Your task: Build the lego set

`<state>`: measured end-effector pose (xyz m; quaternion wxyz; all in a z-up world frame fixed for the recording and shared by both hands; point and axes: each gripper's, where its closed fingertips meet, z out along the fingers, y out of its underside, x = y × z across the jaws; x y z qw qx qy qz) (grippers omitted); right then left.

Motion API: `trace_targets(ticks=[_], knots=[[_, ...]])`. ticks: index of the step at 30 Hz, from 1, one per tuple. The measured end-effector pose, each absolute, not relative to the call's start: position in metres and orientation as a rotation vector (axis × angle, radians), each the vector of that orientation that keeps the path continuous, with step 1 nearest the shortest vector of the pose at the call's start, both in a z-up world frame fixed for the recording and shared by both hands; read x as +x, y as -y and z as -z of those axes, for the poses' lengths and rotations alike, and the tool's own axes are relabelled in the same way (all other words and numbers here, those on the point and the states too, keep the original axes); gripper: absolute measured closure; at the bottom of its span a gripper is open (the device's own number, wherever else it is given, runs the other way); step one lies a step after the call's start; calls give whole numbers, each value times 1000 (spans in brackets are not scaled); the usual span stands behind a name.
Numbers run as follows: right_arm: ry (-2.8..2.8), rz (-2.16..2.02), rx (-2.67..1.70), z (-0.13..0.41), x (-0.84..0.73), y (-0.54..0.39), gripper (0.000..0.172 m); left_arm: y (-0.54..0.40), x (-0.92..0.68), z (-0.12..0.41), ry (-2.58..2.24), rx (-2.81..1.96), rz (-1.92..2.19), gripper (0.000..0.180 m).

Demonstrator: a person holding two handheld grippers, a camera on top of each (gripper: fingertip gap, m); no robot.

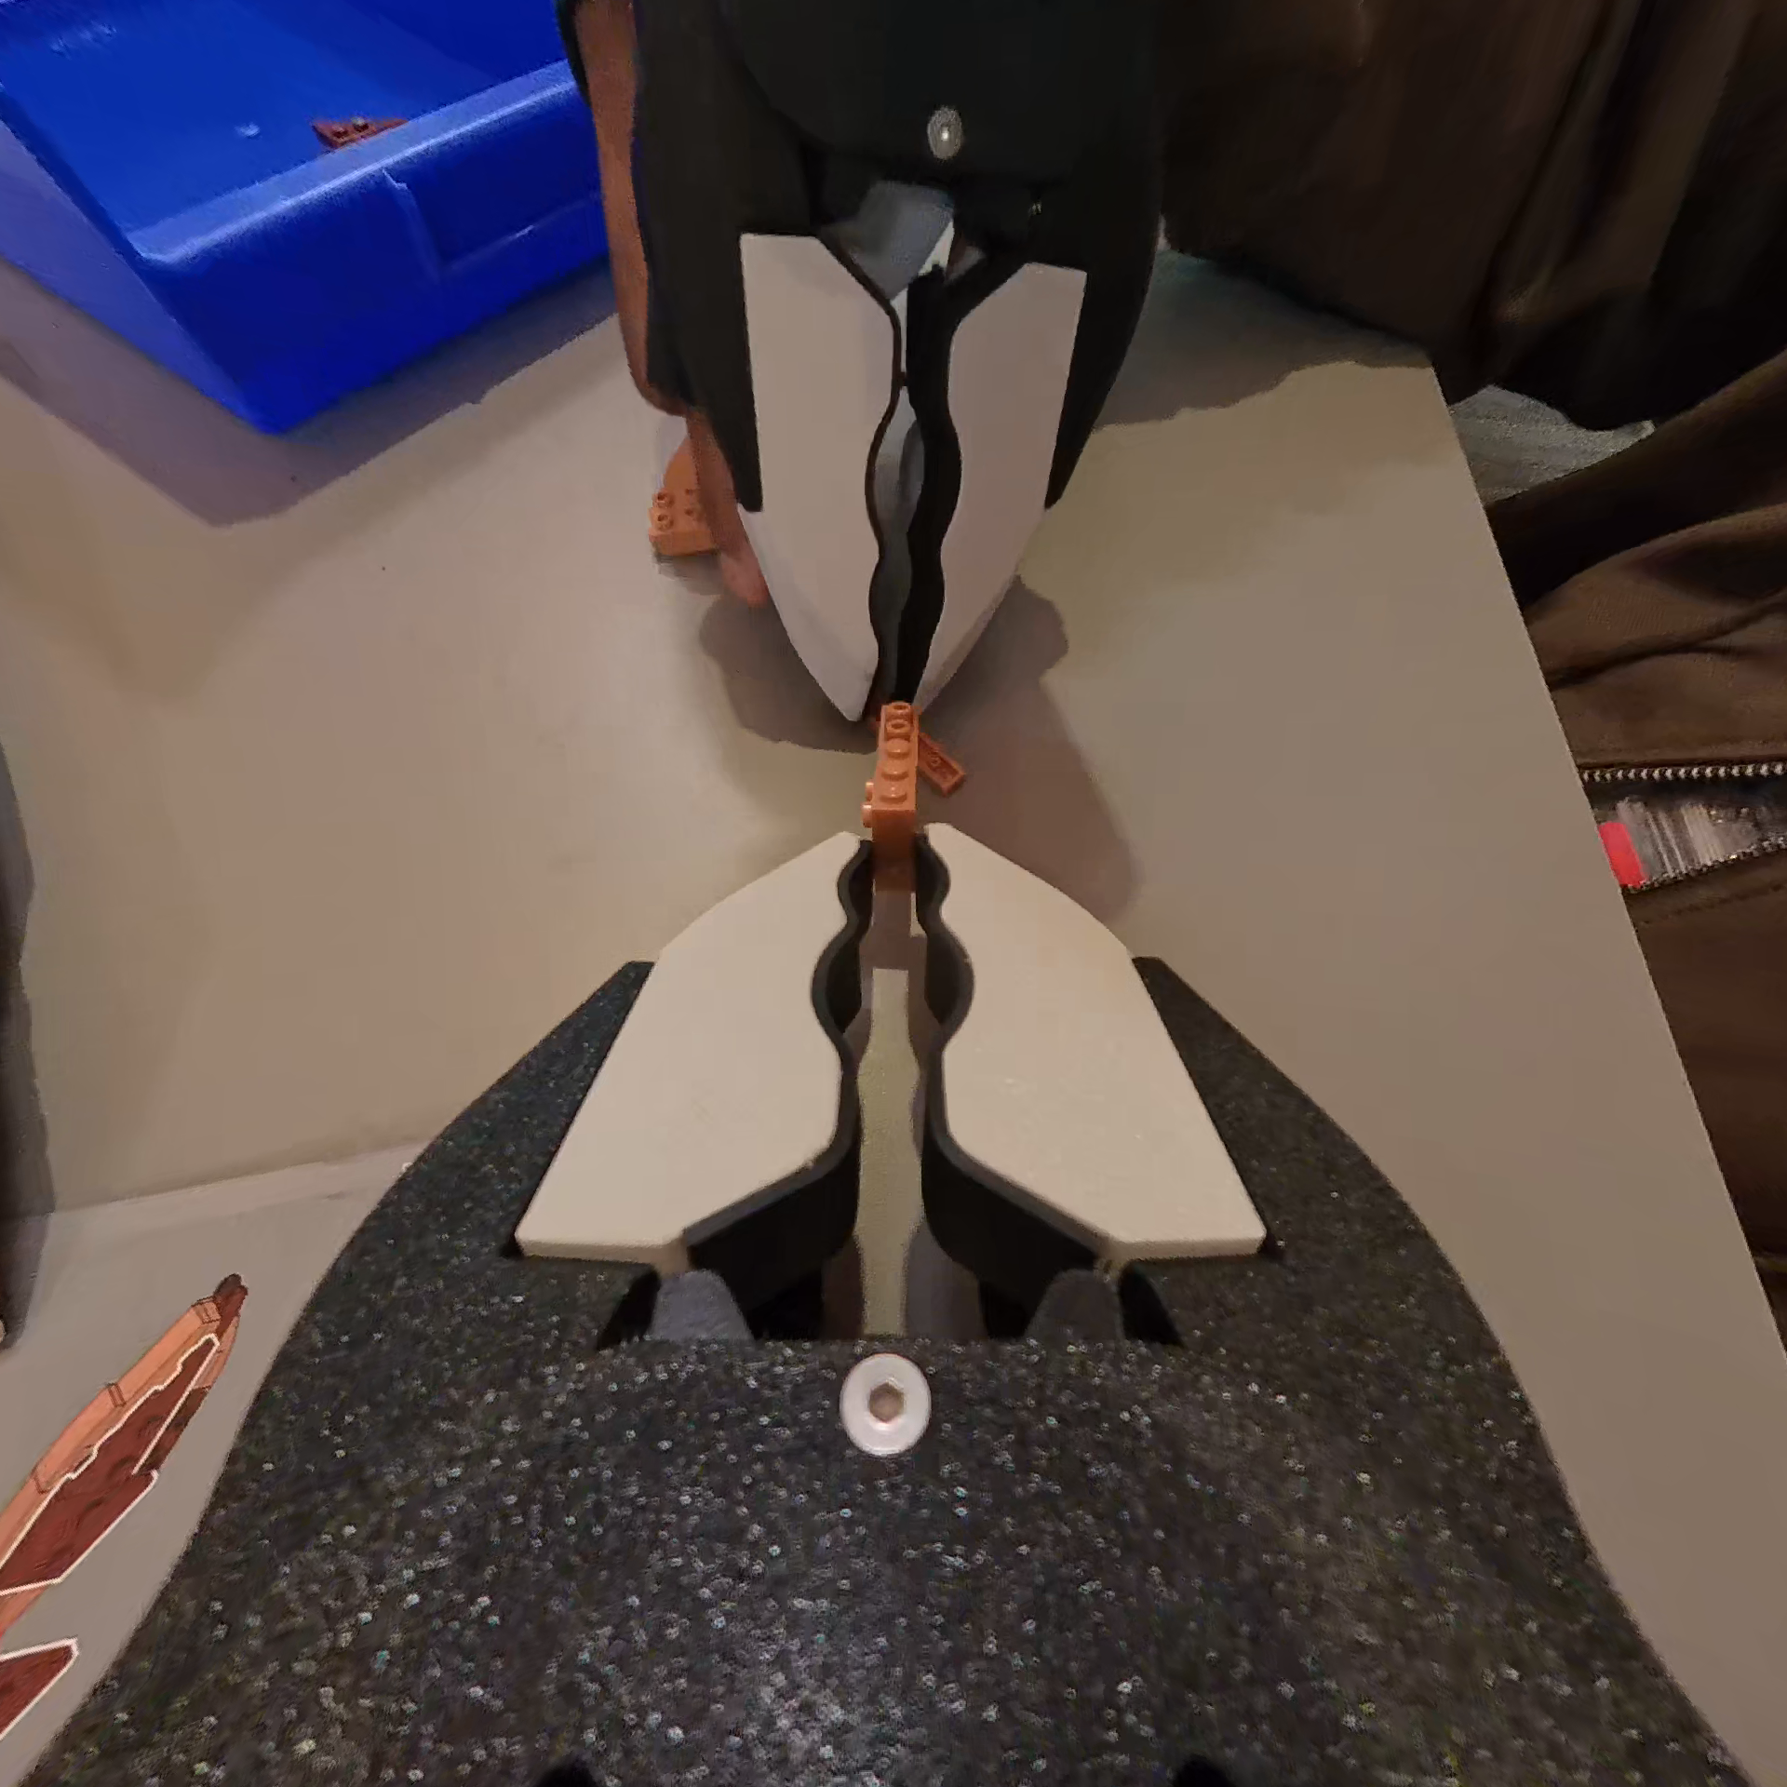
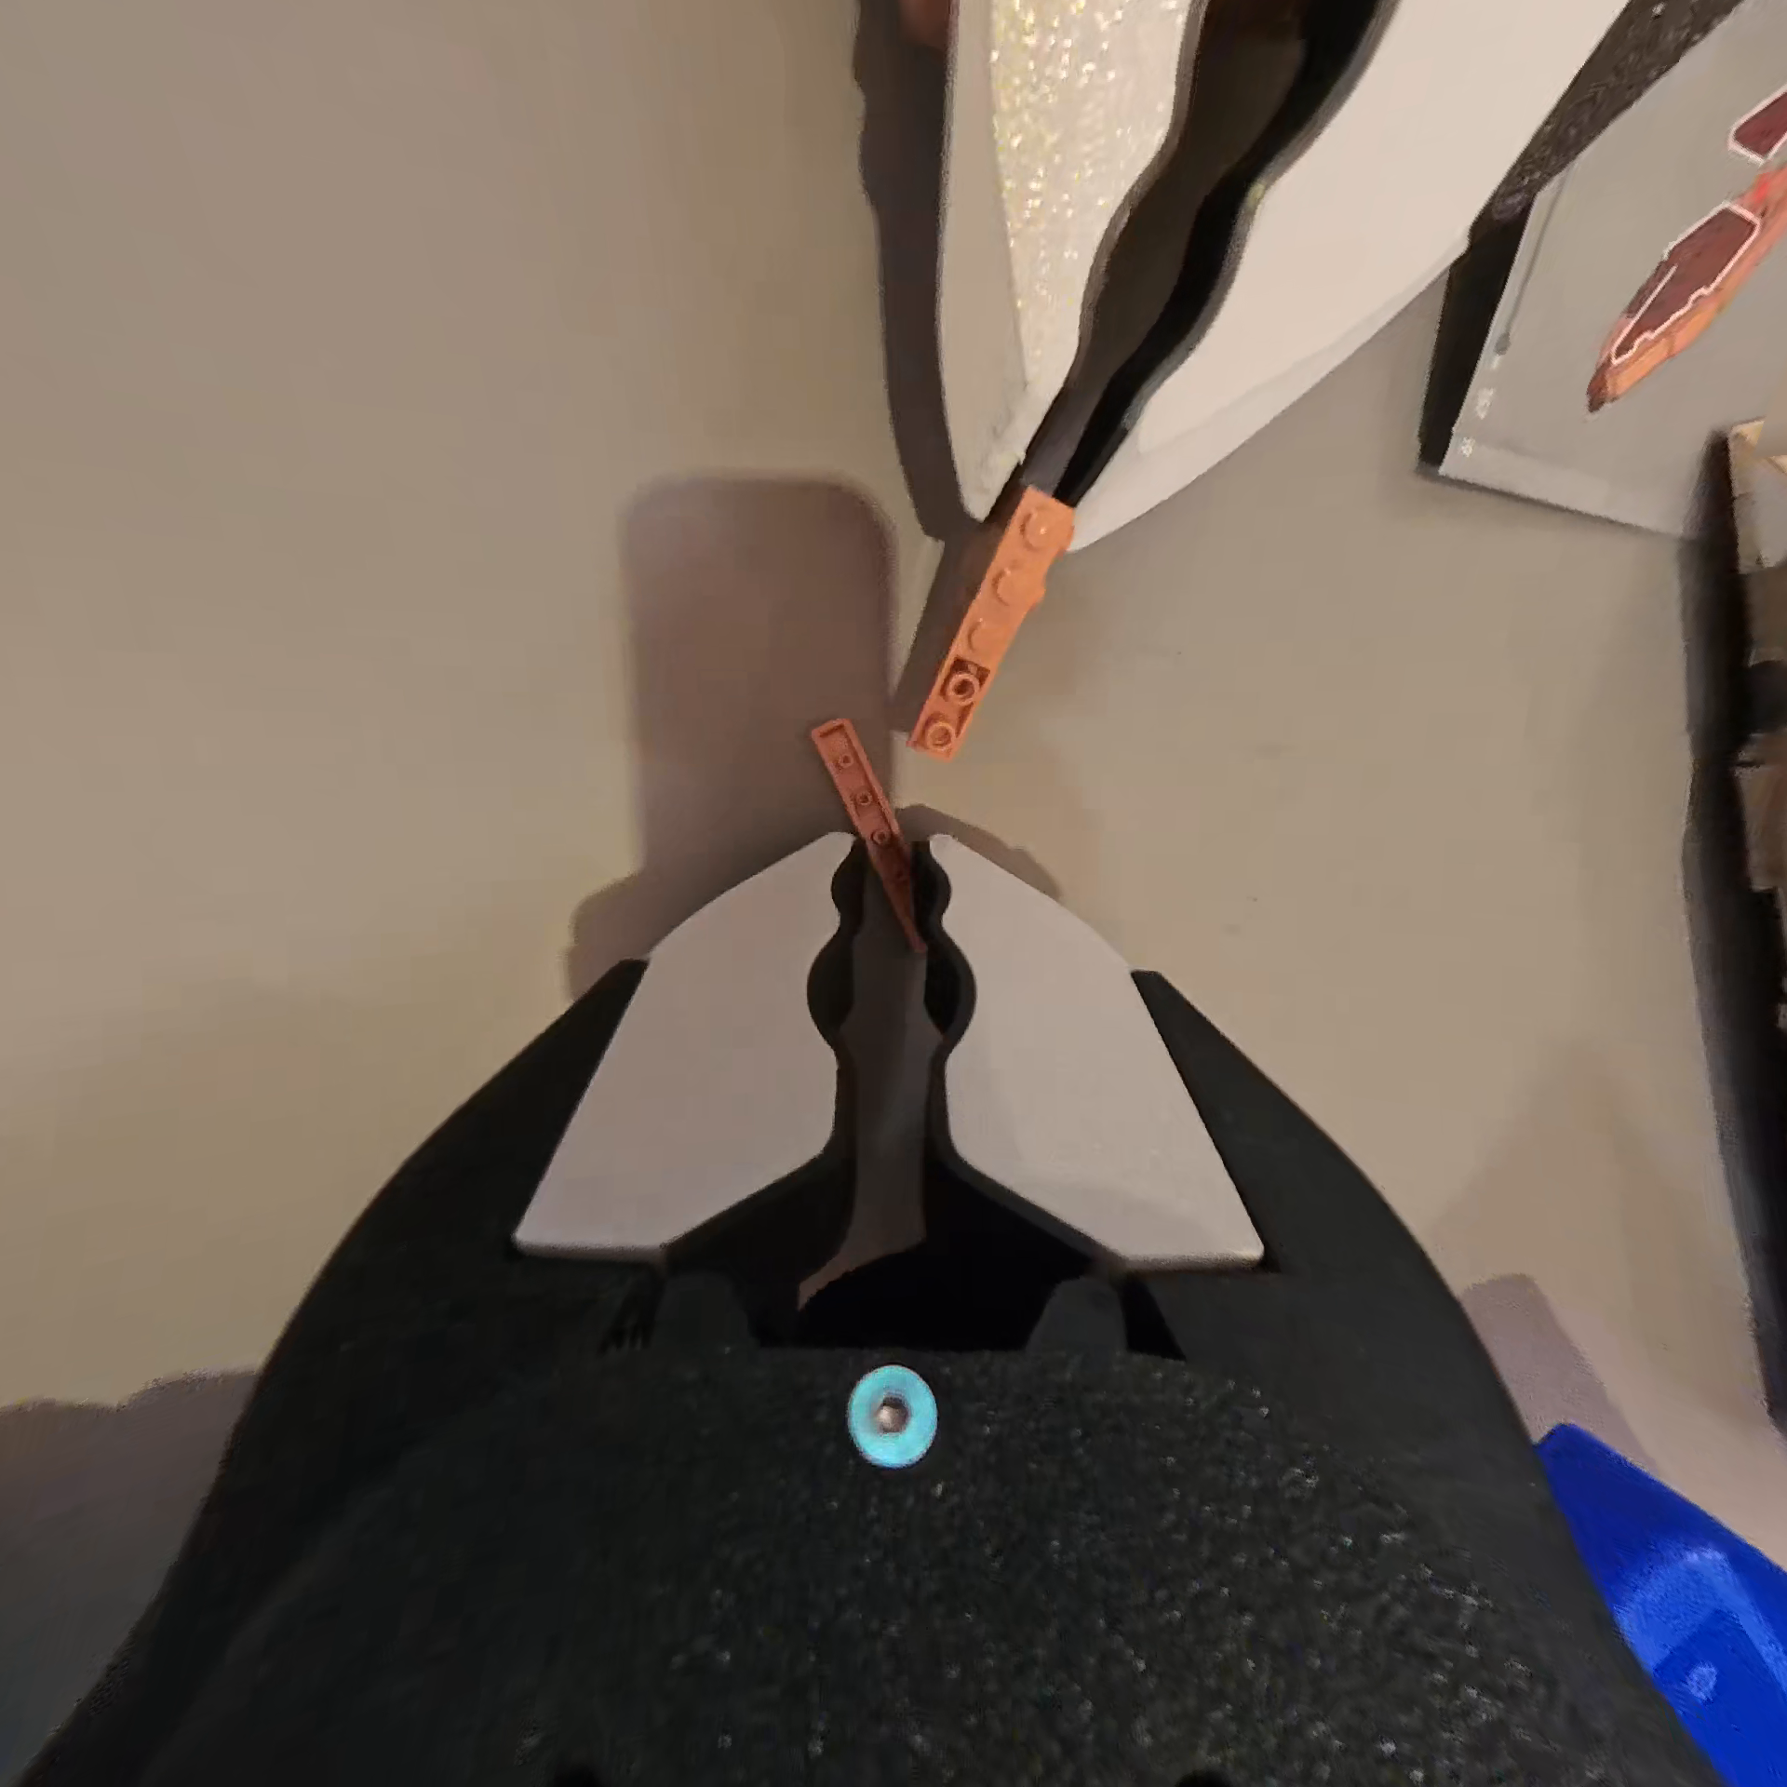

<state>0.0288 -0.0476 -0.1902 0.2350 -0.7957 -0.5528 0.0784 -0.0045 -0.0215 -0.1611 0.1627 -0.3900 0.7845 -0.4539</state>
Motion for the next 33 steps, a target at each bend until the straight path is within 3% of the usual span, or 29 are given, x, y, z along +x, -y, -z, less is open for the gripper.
trace_targets(ticks=[4, 15, 28, 33], knots=[[1499, -32, -2122, 189, 32, 45, 172, 18, -2, 159, -2203, -1123, 1293, 173], [1114, 301, -1863, 135, 54, 39, 172, 12, 12, 133, -1993, -1143, 1408, 173], [1099, 382, -1836, 139, 55, 41, 172, 21, 2, 187, -2300, -1199, 997, 173], [1100, 416, -1796, 136, 54, 39, 172, 17, -1, 189, -2319, -1206, 961, 155]])
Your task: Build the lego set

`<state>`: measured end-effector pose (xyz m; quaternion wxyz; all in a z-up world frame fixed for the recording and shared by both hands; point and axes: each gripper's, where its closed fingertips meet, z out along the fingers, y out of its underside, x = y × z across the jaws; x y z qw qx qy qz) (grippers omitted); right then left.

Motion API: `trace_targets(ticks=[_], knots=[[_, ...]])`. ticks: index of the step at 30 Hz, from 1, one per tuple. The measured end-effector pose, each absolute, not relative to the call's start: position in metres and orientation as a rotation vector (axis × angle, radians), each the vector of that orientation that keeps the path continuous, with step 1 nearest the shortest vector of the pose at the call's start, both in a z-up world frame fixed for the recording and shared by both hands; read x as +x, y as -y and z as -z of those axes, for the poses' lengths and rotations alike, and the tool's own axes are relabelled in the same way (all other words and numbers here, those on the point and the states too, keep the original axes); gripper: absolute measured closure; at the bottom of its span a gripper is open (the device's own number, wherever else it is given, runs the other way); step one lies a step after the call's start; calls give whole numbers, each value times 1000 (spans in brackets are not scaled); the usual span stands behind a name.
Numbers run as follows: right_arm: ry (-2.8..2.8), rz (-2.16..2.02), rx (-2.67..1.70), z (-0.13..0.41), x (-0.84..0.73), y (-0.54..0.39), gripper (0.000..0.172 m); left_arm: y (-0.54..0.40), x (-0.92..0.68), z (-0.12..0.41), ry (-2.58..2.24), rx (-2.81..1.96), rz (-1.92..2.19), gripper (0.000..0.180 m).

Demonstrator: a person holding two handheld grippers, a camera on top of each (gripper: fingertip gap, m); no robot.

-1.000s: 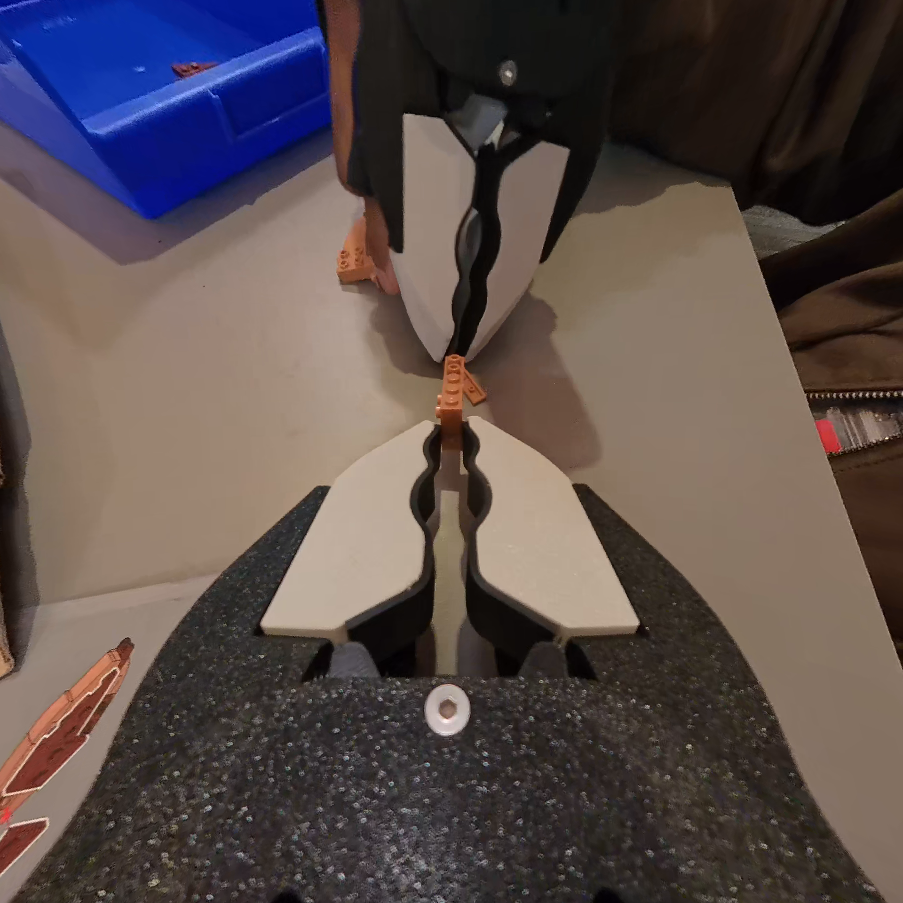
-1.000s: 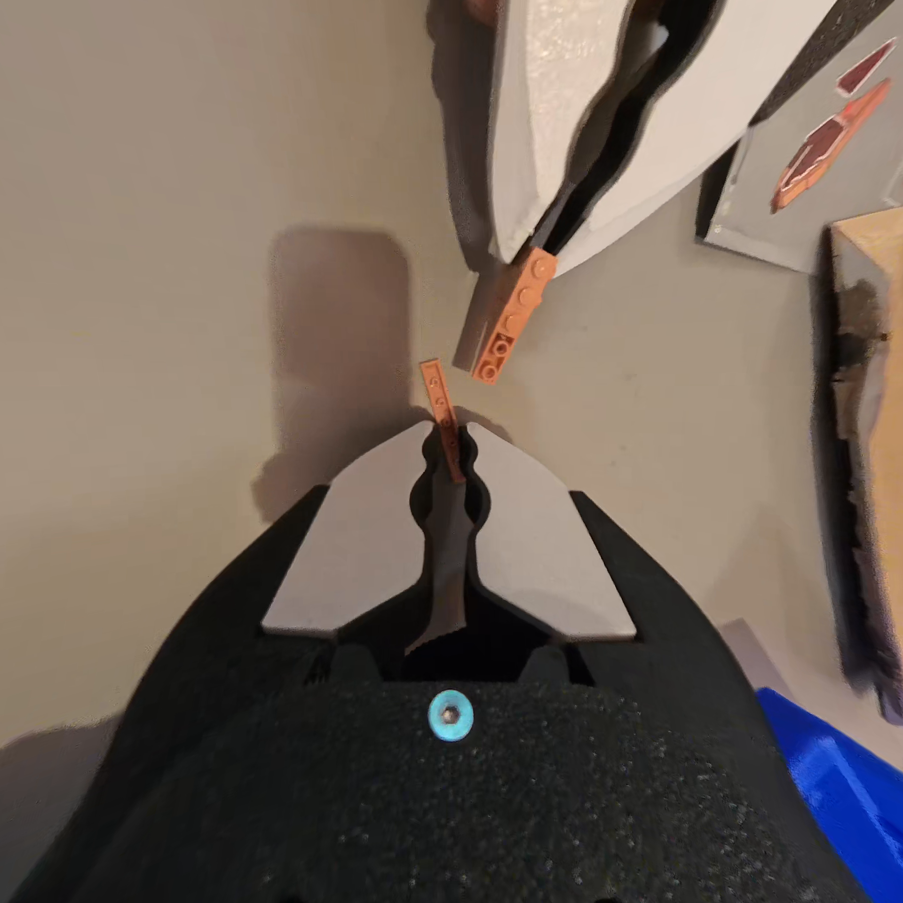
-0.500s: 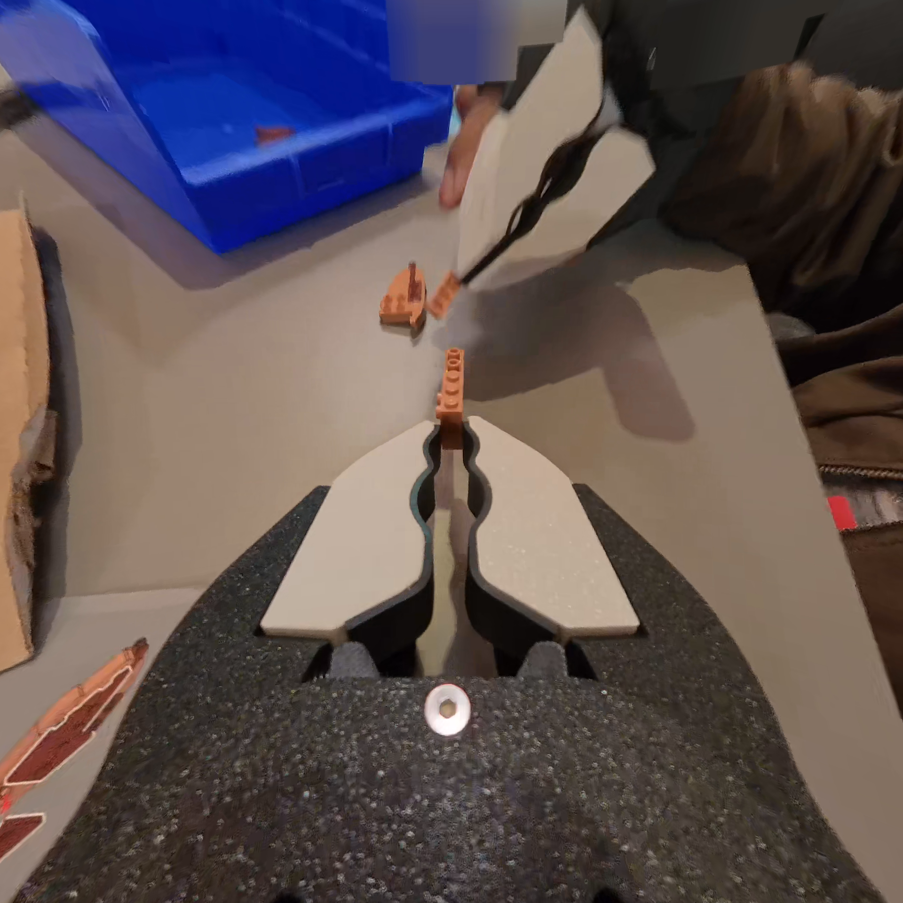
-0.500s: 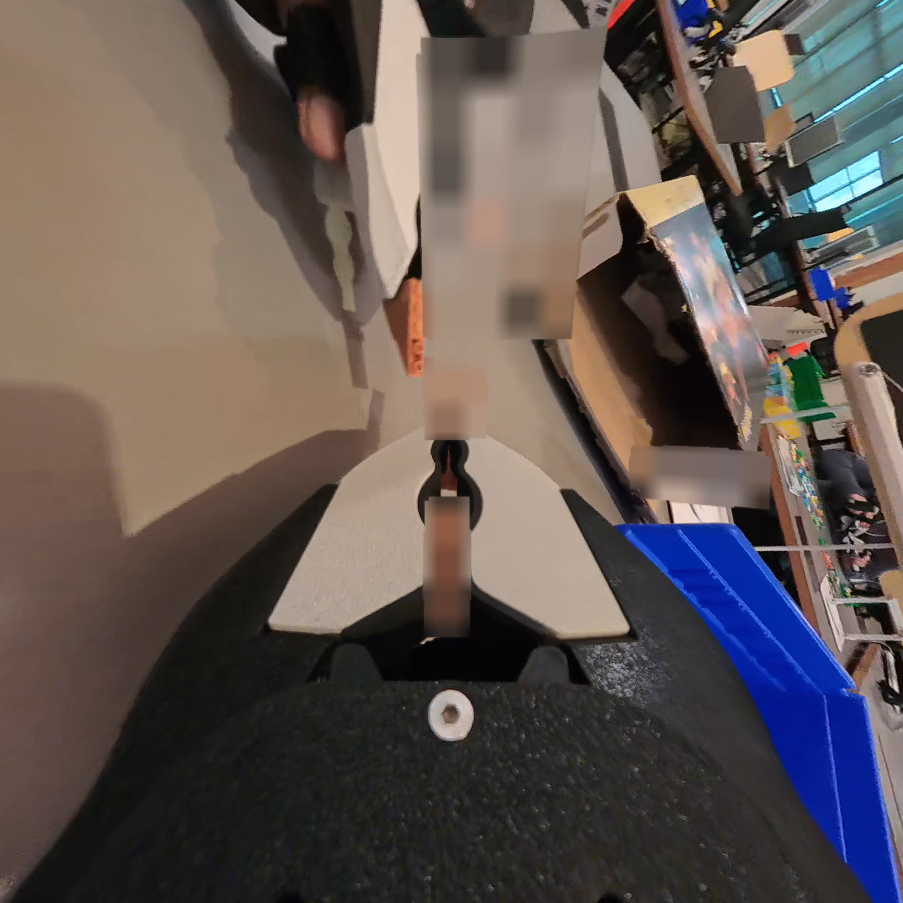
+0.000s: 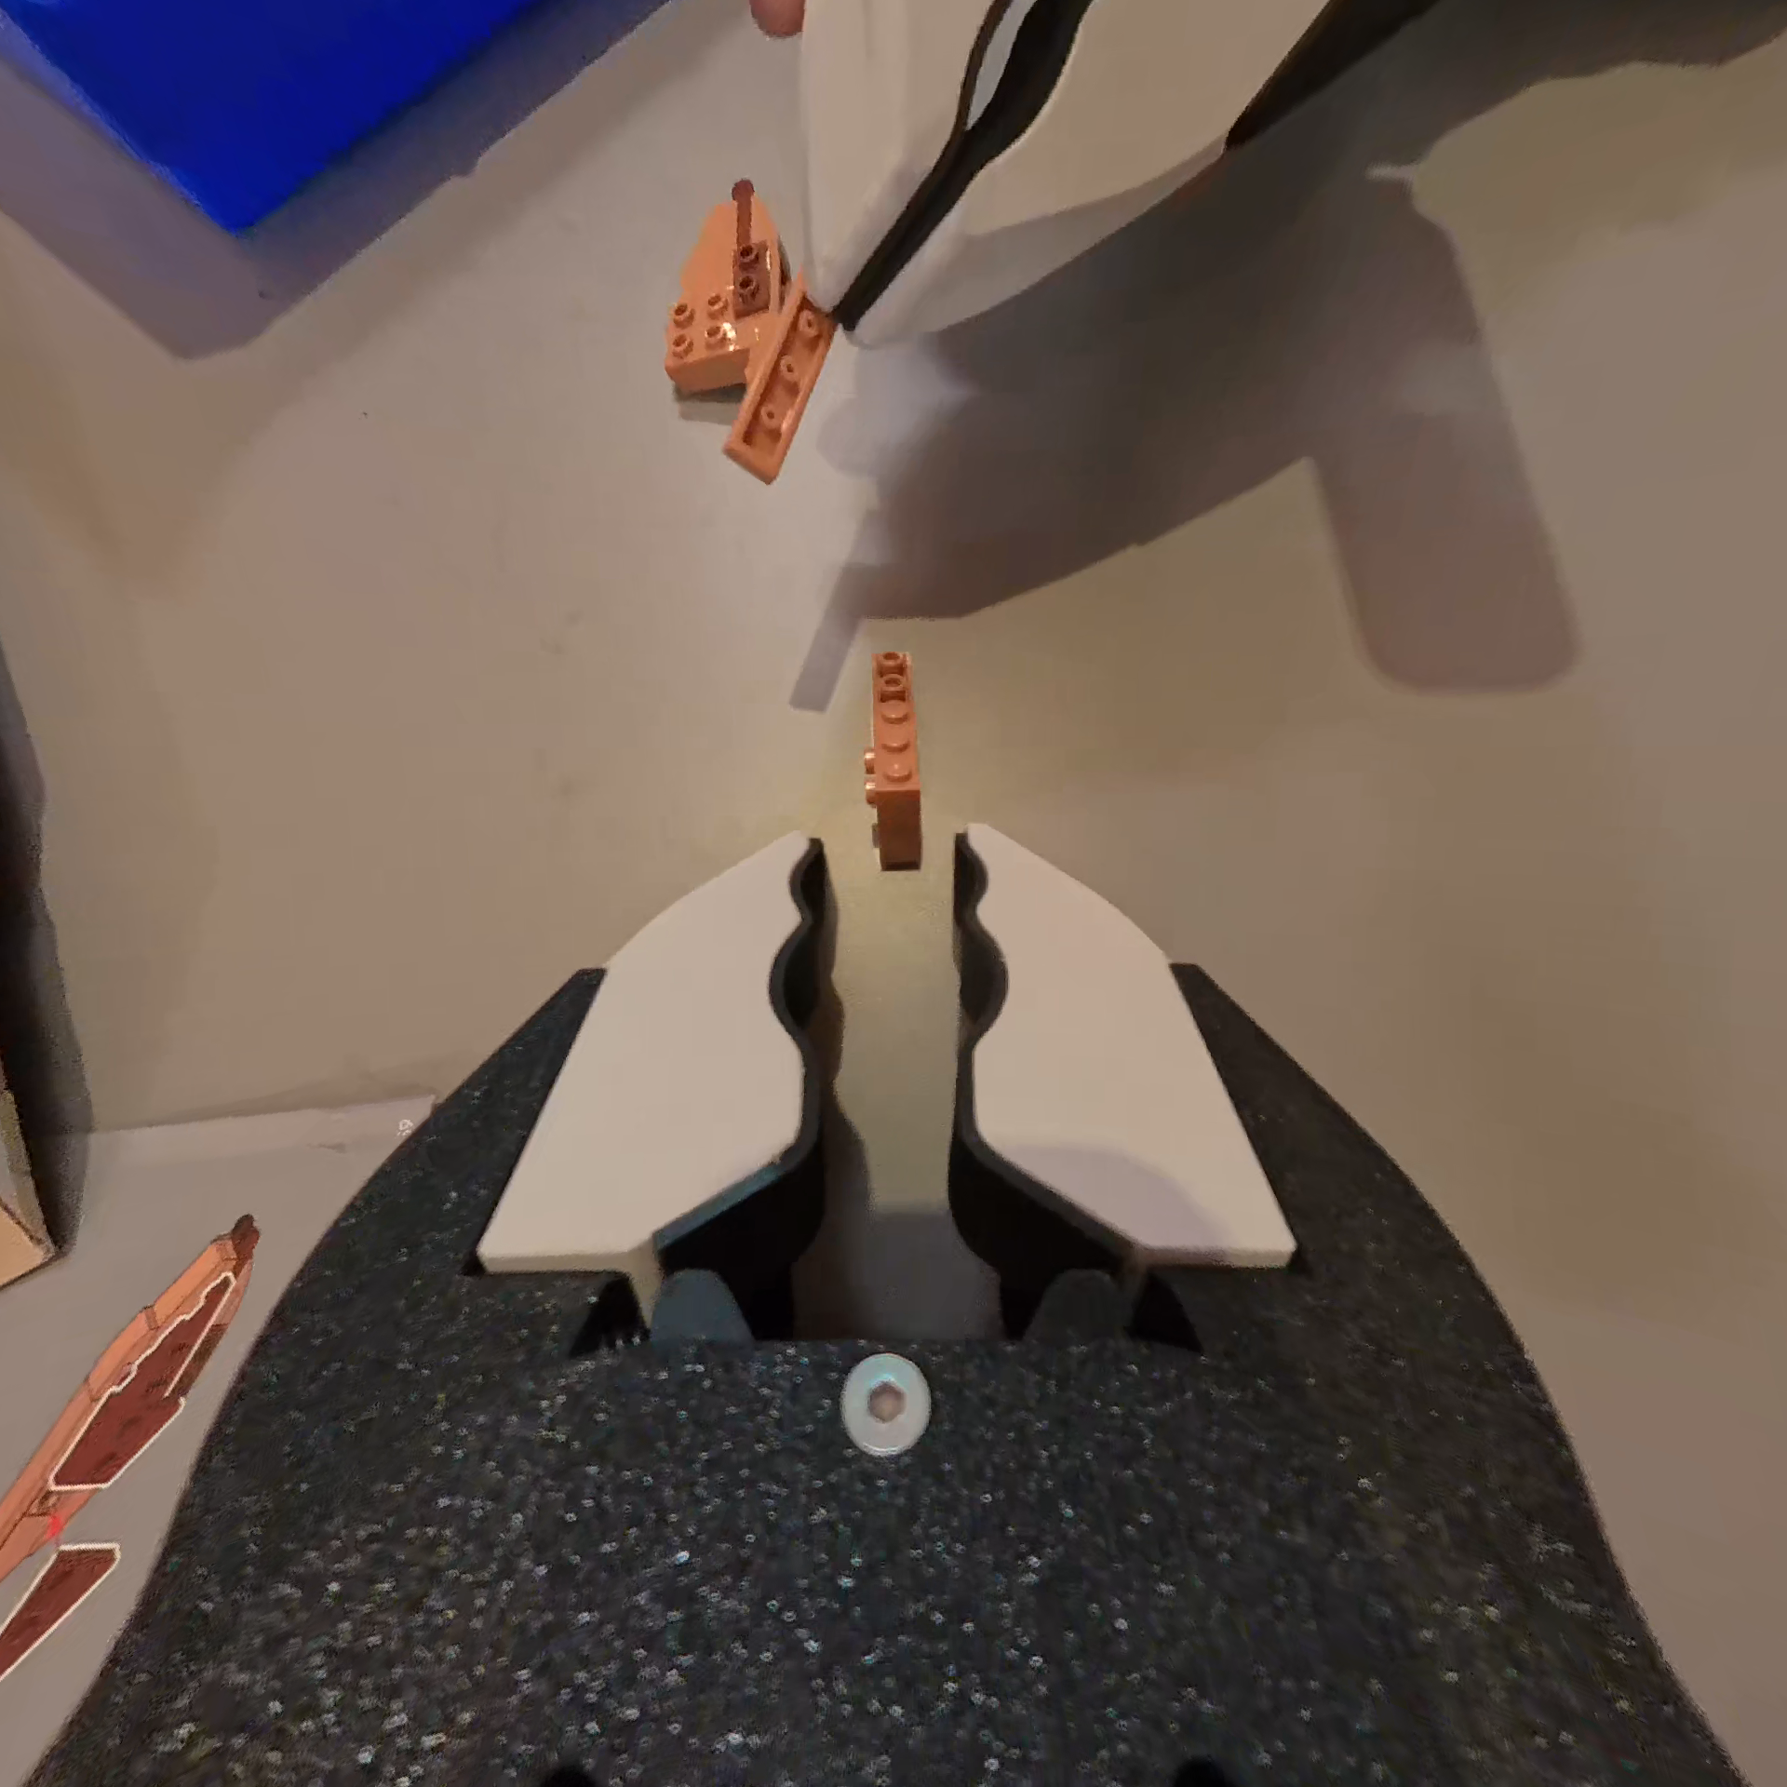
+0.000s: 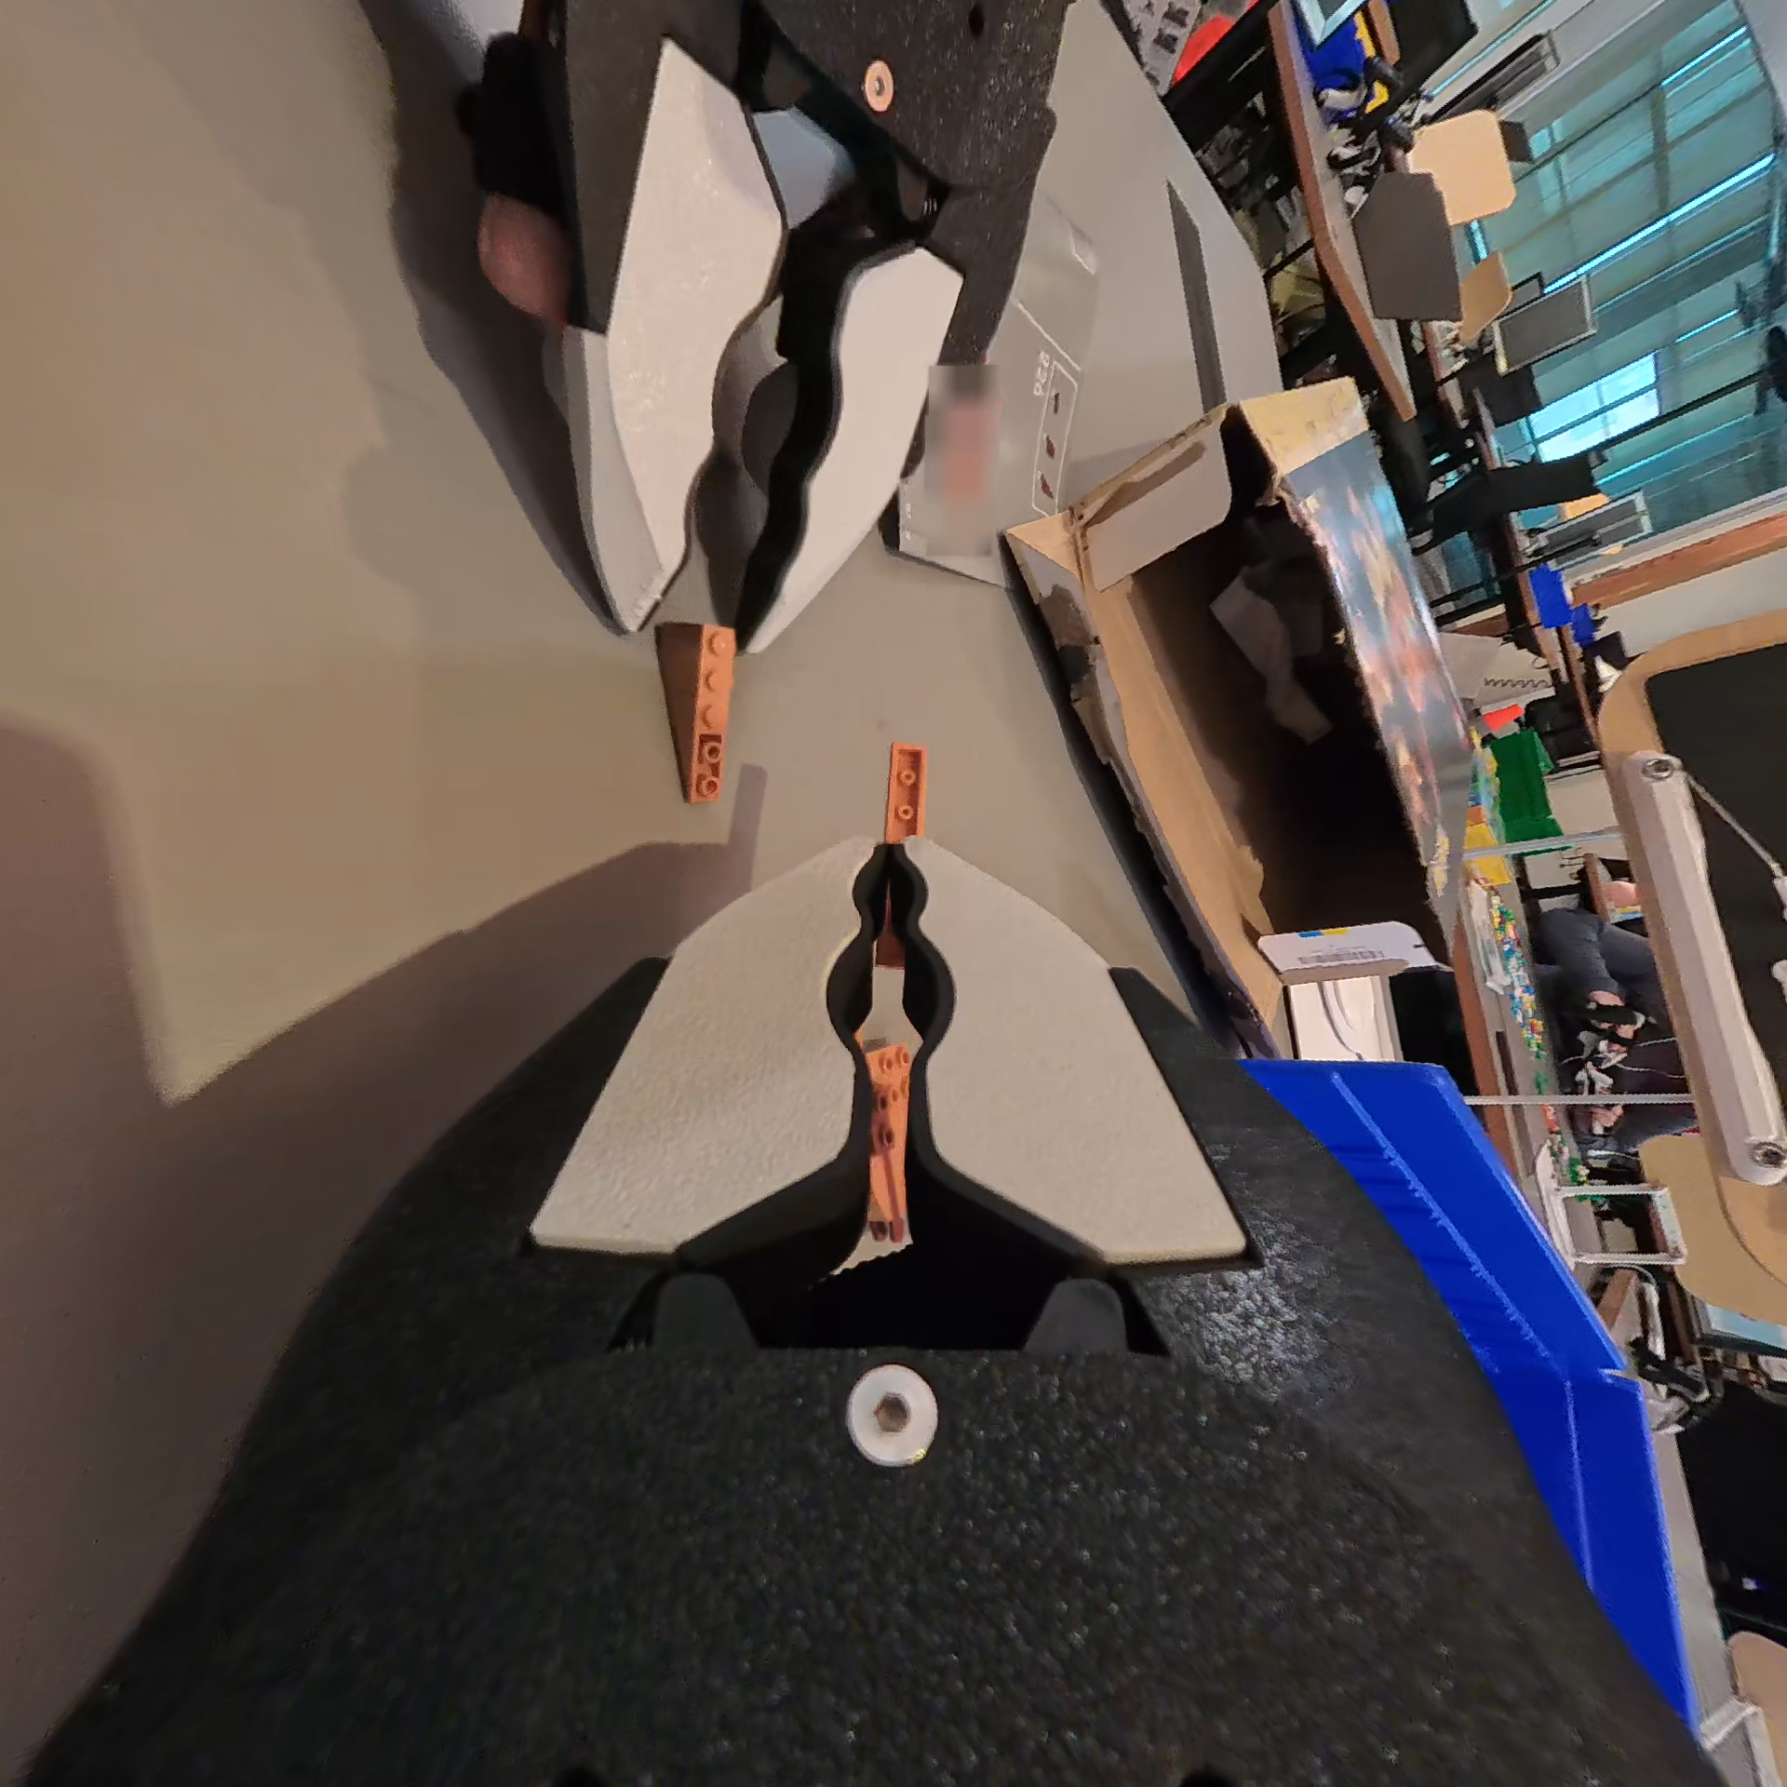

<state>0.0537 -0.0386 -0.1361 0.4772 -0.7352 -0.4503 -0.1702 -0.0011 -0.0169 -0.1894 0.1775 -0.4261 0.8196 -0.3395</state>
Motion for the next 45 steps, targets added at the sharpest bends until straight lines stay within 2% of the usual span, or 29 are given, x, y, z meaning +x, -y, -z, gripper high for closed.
trace_targets(ticks=[4, 9, 17, 25, 34, 35, 41, 45], knots=[[1113, 476, -1700, 126, 49, 38, 172, 16, 4, 166, -2203, -1219, 1118, 148], [1190, 711, -1476, 109, 42, 37, 172, 15, 13, 111, -1886, -1299, 1588, 149], [1367, 1172, -1047, 97, 22, 40, 172, 31, 9, 85, -1733, -1389, 2094, 151], [1420, 1398, -797, 88, 14, 44, 172, 39, 5, 87, -1775, -1425, 2158, 161], [1453, 1455, -730, 92, 10, 42, 172, 48, 2, 91, -1831, -1424, 2172, 172], [1455, 1452, -733, 92, 11, 42, 172, 48, 2, 91, -1836, -1418, 2169, 177], [1450, 1427, -752, 95, 10, 40, 172, 55, 1, 91, -1871, -1361, 2153, 178], [1418, 1367, -819, 94, 13, 40, 172, 46, 9, 99, -1876, -1345, 1958, 178]])
